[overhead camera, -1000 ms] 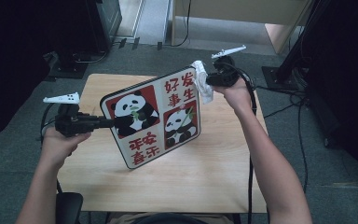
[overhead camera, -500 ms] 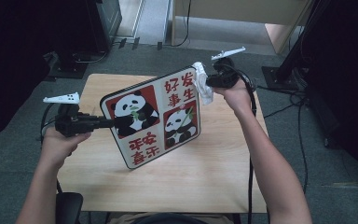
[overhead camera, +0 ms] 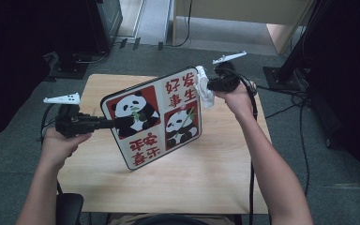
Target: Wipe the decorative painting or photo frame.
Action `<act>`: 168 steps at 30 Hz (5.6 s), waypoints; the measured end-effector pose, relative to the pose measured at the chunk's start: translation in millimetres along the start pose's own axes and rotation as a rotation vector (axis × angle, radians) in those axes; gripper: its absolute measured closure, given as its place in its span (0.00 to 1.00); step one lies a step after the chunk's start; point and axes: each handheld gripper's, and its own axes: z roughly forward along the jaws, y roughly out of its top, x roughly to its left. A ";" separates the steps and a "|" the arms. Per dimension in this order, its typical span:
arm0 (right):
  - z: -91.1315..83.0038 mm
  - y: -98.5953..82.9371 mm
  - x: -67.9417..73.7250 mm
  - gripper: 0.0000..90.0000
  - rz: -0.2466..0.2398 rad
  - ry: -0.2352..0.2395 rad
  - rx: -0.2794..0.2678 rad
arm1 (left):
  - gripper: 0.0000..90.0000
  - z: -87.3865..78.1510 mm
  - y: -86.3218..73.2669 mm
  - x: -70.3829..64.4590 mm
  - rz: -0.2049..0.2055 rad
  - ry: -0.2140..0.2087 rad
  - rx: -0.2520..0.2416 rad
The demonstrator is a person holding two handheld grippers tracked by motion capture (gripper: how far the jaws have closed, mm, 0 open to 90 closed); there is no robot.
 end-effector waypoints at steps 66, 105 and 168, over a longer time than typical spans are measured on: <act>32.8 -67.0 -7.5 0.88 0.092 0.028 0.057 | 0.87 0.0 -0.3 0.0 0.002 -0.002 -0.002; 55.9 -119.2 -11.3 0.88 0.094 0.027 0.092 | 0.86 0.4 -0.5 0.1 0.002 -0.003 -0.003; 26.4 -159.3 -74.0 0.86 0.144 -0.156 0.101 | 0.86 -1.2 -1.2 0.2 0.009 -0.009 0.006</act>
